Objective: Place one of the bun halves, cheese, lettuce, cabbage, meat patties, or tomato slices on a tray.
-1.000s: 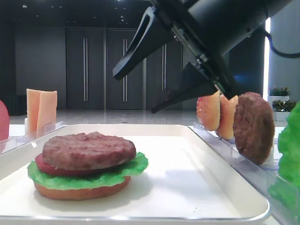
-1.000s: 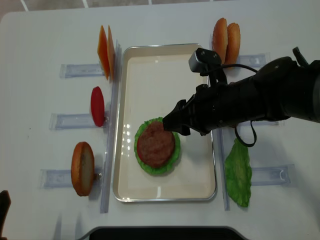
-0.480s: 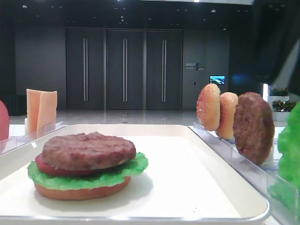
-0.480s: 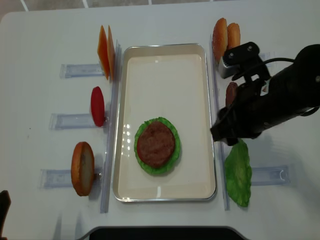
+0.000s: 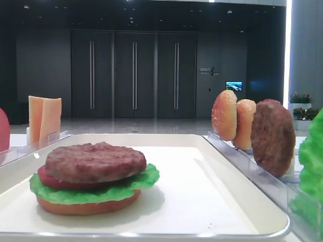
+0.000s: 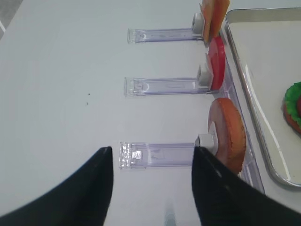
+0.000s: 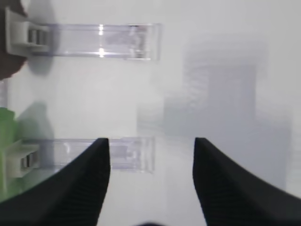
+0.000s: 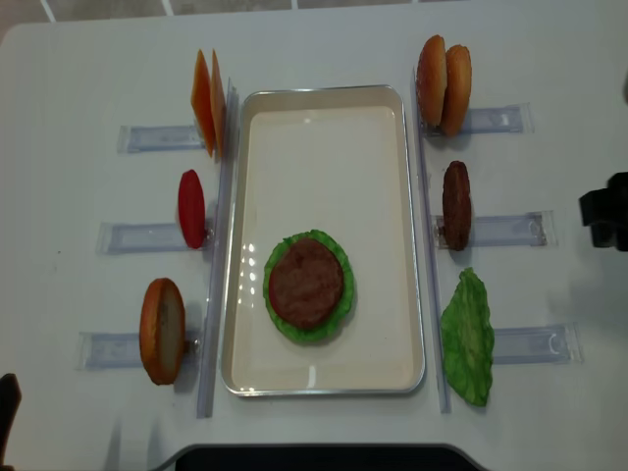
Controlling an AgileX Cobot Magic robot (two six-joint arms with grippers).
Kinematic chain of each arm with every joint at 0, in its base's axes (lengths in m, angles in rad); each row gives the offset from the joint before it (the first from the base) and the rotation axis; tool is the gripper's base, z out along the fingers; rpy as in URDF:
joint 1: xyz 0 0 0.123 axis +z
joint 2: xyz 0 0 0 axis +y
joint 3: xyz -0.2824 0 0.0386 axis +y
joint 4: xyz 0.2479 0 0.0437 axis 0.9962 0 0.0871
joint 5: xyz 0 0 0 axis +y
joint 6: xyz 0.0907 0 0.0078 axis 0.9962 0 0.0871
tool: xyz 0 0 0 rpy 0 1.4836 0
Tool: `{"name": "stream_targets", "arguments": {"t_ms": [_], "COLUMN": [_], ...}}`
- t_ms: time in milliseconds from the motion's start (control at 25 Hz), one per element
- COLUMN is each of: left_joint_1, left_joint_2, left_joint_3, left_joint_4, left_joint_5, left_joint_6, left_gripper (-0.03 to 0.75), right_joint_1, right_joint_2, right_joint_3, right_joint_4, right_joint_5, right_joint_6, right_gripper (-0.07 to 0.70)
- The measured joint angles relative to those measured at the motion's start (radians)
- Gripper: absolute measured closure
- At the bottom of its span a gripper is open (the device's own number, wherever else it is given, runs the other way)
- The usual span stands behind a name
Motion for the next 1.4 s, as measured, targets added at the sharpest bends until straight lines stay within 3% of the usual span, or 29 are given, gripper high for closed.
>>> {"name": "stream_targets", "arguments": {"t_ms": [160, 440, 720, 1120, 1400], "left_joint_1": [0.0, 0.0, 0.0, 0.0, 0.0], "left_joint_2": [0.0, 0.0, 0.0, 0.0, 0.0], "left_joint_3": [0.0, 0.0, 0.0, 0.001, 0.001], "left_joint_4": [0.0, 0.0, 0.0, 0.0, 0.0], "left_joint_5": [0.0, 0.0, 0.0, 0.0, 0.0], "left_joint_6": [0.0, 0.0, 0.0, 0.0, 0.0], "left_gripper": [0.307, 0.307, 0.307, 0.307, 0.307], "right_joint_1": [-0.088, -0.095, -0.095, -0.095, -0.095], "right_joint_2": [-0.07, -0.178, -0.403, -0.702, -0.847], "right_joint_3": [0.0, 0.0, 0.0, 0.0, 0.05], "right_joint_4": [-0.014, -0.014, -0.03, -0.033, -0.036], "right_joint_5": [0.02, 0.026, 0.075, 0.199, 0.203], "right_joint_6": [-0.004, -0.006, 0.012, 0.046, 0.077], "right_gripper": [0.26, 0.261, 0.279, 0.305, 0.315]}}
